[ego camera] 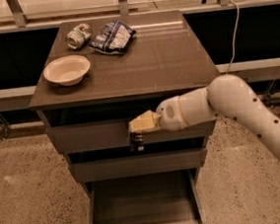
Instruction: Pick rxbar chocolate from bottom drawer and place on counter
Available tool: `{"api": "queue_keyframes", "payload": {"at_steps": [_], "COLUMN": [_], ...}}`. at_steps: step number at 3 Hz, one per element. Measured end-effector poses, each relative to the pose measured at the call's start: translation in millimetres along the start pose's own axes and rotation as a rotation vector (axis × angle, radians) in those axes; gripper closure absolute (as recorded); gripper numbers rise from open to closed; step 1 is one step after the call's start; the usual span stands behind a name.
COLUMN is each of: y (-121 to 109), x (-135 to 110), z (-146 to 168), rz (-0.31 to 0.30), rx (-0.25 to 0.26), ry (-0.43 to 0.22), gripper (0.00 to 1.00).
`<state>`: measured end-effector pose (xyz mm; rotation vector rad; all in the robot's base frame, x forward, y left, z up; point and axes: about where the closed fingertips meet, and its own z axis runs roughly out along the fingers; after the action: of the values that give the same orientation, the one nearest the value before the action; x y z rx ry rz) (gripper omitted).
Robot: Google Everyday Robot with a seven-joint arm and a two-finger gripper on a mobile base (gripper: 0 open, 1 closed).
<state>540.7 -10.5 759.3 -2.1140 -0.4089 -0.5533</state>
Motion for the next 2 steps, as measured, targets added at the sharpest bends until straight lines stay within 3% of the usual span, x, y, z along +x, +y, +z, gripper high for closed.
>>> {"api": "queue_keyframes", "payload": {"at_steps": [1,2], "y": [-6,-8], "x": [67,86], "z": [-3,6], "rz": [0.044,0.061], "rx": [-0.075,-0.102], "ry": [0.033,0.045], "gripper": [1.0,1.0]}}
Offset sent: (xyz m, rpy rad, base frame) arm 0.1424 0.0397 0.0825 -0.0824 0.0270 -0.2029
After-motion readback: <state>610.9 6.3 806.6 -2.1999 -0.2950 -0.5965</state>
